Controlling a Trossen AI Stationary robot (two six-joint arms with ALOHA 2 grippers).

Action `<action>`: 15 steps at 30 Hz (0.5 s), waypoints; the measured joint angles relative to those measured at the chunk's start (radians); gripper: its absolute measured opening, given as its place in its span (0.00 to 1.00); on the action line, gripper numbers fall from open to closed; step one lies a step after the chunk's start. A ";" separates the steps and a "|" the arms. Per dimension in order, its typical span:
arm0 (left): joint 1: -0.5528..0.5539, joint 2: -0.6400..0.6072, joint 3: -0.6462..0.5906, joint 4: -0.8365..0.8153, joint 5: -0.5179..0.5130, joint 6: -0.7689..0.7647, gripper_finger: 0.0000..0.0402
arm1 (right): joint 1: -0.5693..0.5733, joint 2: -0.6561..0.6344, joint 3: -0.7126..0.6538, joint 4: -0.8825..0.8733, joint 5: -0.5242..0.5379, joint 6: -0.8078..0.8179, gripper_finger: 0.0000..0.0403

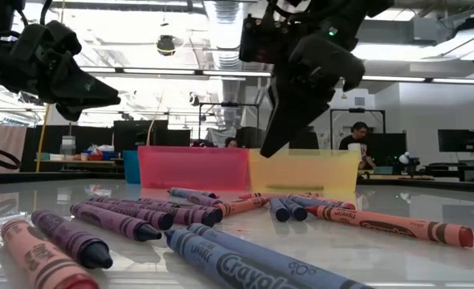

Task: Sort crayons
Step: Put the pink crayon into the pink bin

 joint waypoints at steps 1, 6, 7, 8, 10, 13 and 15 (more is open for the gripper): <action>0.000 0.000 -0.004 0.002 -0.007 -0.002 0.24 | -0.002 0.000 0.000 -0.003 0.000 0.000 0.20; 0.000 -0.002 -0.005 -0.001 -0.011 -0.005 0.24 | -0.018 0.000 0.000 -0.004 0.000 -0.001 0.20; 0.000 -0.002 -0.005 -0.001 -0.011 -0.005 0.24 | -0.020 0.000 0.000 -0.007 0.000 -0.002 0.20; 0.000 -0.002 -0.005 -0.001 -0.009 -0.005 0.24 | -0.023 0.001 -0.001 -0.003 -0.002 -0.006 0.20; 0.000 -0.002 -0.005 -0.003 0.013 -0.004 0.24 | -0.026 0.002 -0.015 0.016 -0.019 -0.009 0.20; 0.000 -0.002 -0.005 -0.006 0.062 0.001 0.24 | -0.030 0.004 -0.037 0.032 -0.030 -0.009 0.20; 0.000 -0.002 -0.005 -0.007 0.081 0.013 0.24 | -0.027 0.004 -0.047 0.044 -0.030 -0.009 0.20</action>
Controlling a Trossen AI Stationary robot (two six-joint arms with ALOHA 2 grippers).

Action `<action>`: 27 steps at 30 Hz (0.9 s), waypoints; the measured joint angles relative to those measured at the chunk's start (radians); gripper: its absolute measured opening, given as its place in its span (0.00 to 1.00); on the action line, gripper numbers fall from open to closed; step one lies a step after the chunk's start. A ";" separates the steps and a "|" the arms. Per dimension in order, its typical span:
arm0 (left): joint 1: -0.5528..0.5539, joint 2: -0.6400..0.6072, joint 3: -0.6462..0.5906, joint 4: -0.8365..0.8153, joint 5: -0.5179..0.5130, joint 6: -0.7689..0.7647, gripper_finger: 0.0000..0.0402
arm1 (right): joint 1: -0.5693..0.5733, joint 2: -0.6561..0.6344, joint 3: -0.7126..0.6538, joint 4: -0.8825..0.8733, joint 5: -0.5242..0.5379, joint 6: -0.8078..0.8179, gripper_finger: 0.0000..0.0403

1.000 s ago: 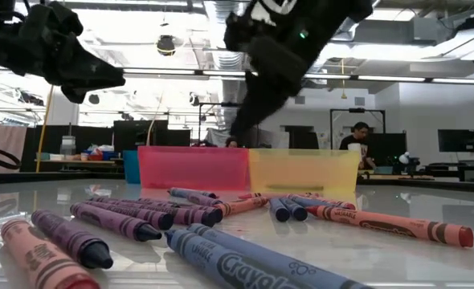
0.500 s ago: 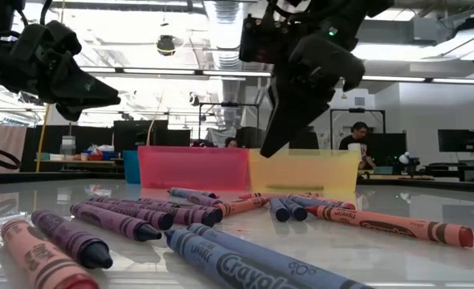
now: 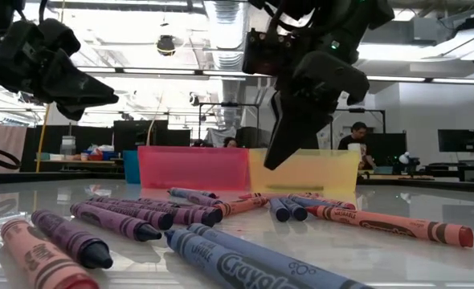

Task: Sort crayons
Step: Put the pink crayon into the pink bin

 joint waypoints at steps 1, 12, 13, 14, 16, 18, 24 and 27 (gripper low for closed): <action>0.000 0.000 0.000 -0.001 0.000 0.005 0.24 | 0.002 0.000 -0.001 0.000 0.000 0.000 0.20; 0.000 0.000 0.000 -0.047 -0.014 0.020 0.24 | 0.004 0.000 -0.001 0.001 0.000 -0.031 0.20; 0.000 0.000 -0.004 -0.045 -0.014 0.022 0.24 | 0.004 0.000 -0.001 0.004 0.000 -0.034 0.20; 0.000 -0.001 -0.014 -0.033 -0.014 0.022 0.24 | 0.004 0.000 -0.001 0.005 0.000 -0.035 0.20; 0.000 -0.001 -0.016 -0.054 -0.032 0.013 0.24 | 0.004 0.000 -0.001 0.006 0.000 -0.037 0.20; 0.000 0.000 -0.016 -0.091 -0.063 -0.005 0.24 | 0.006 0.000 -0.001 0.006 -0.001 -0.037 0.20; 0.000 0.000 -0.016 -0.105 -0.088 0.000 0.24 | 0.015 0.016 -0.001 0.009 -0.005 -0.059 0.20; 0.000 -0.001 -0.017 -0.105 -0.088 0.004 0.24 | 0.016 0.044 0.000 0.035 -0.020 -0.078 0.20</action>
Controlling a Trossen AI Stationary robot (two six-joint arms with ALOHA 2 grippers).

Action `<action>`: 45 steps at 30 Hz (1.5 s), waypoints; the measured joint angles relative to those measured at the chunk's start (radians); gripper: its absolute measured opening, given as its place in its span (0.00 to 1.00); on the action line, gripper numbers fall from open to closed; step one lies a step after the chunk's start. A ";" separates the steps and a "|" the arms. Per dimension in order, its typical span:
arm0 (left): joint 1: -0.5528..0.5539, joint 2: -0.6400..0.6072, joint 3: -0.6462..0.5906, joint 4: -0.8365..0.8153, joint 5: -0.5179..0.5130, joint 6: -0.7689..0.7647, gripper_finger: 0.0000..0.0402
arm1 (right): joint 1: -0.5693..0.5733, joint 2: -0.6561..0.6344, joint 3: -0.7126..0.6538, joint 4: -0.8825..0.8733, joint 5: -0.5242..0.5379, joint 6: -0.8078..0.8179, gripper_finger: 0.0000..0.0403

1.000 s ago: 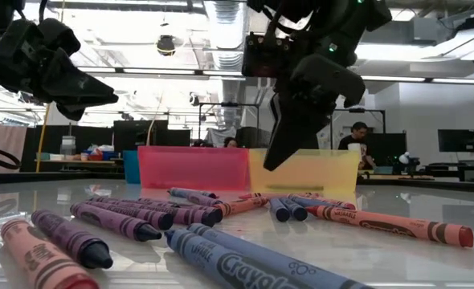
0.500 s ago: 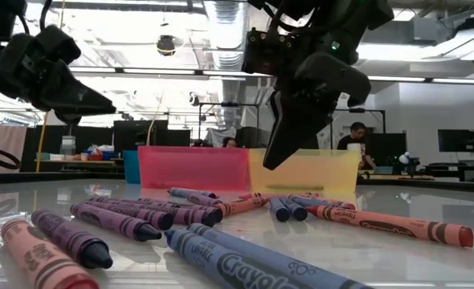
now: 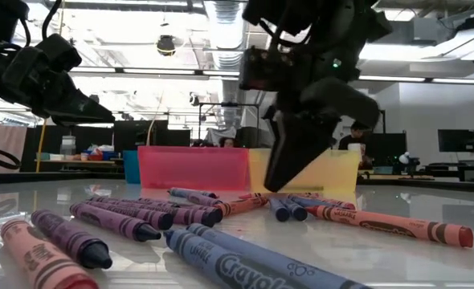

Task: Sort crayons
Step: Put the pink crayon into the pink bin

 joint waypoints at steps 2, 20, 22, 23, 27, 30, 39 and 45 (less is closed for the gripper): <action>0.000 0.001 0.000 -0.001 0.001 0.000 0.24 | 0.000 0.011 -0.001 -0.009 -0.001 -0.009 0.20; 0.000 0.001 -0.002 -0.002 0.002 -0.005 0.24 | -0.018 0.074 0.005 -0.091 0.002 0.055 0.13; 0.000 0.001 -0.002 -0.002 0.002 -0.005 0.24 | -0.020 0.076 0.004 -0.093 0.002 0.069 0.08; 0.000 0.001 -0.002 -0.002 0.002 -0.005 0.24 | -0.020 0.077 0.004 -0.093 0.002 0.076 0.05; 0.000 0.001 -0.003 -0.002 0.002 -0.006 0.24 | -0.020 0.077 0.003 -0.090 0.002 0.087 0.02; 0.000 0.001 -0.003 -0.002 0.002 -0.006 0.24 | -0.020 0.062 0.003 -0.090 0.001 0.095 0.02; 0.000 0.001 -0.003 -0.002 0.001 -0.007 0.24 | -0.050 -0.066 -0.001 -0.081 -0.005 0.057 0.01; 0.000 0.001 -0.003 -0.002 0.001 -0.003 0.24 | -0.106 -0.147 -0.002 -0.085 -0.002 0.000 0.01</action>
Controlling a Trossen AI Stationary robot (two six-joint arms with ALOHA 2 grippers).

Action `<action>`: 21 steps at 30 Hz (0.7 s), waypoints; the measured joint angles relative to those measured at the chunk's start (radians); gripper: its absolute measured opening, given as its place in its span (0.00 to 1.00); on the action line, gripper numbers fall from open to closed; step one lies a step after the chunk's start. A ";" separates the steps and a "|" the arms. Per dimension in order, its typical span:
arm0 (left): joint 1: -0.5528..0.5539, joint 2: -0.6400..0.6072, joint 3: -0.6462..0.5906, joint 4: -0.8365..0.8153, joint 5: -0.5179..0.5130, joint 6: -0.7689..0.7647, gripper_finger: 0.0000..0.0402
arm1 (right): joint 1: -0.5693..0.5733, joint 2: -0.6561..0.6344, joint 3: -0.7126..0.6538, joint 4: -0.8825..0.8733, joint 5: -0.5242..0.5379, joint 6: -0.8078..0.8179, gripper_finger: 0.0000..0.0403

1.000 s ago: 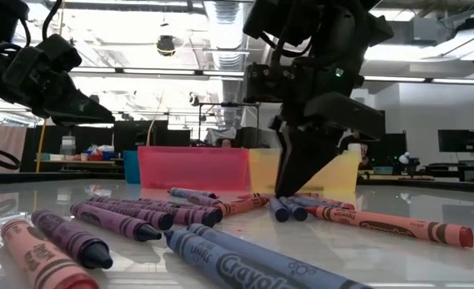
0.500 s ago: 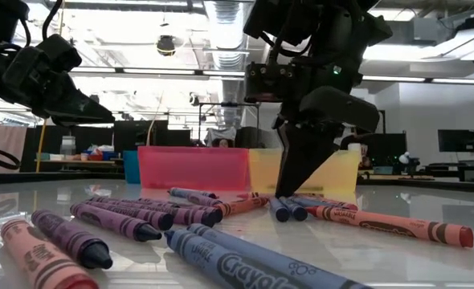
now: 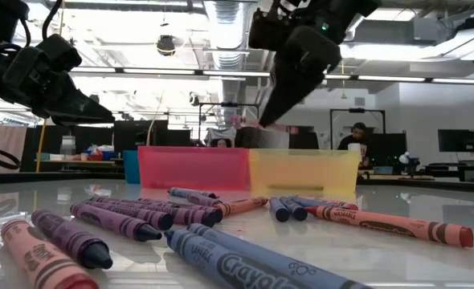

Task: Sort crayons
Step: Put the pink crayon into the pink bin

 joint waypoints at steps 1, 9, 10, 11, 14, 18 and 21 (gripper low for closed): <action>0.000 0.000 0.000 0.000 0.000 -0.001 0.24 | -0.012 -0.016 0.000 0.001 0.001 -0.012 0.01; 0.000 0.000 0.000 0.000 0.000 0.000 0.24 | -0.129 -0.128 0.000 -0.012 0.062 -0.052 0.00; 0.000 0.000 0.000 0.000 0.000 0.000 0.24 | -0.147 -0.142 0.001 -0.013 0.063 -0.054 0.00; 0.000 0.000 0.000 0.000 0.000 0.000 0.24 | -0.166 -0.153 0.002 -0.014 0.070 -0.055 0.00; 0.000 0.000 0.000 0.000 0.000 0.004 0.24 | -0.230 -0.177 0.002 -0.032 0.106 -0.054 0.01; 0.000 0.000 0.000 0.000 0.000 0.000 0.24 | -0.333 -0.192 0.002 -0.039 0.143 -0.052 0.01; 0.000 0.000 0.000 0.000 0.000 -0.004 0.24 | -0.416 -0.184 0.002 -0.040 0.145 -0.036 0.01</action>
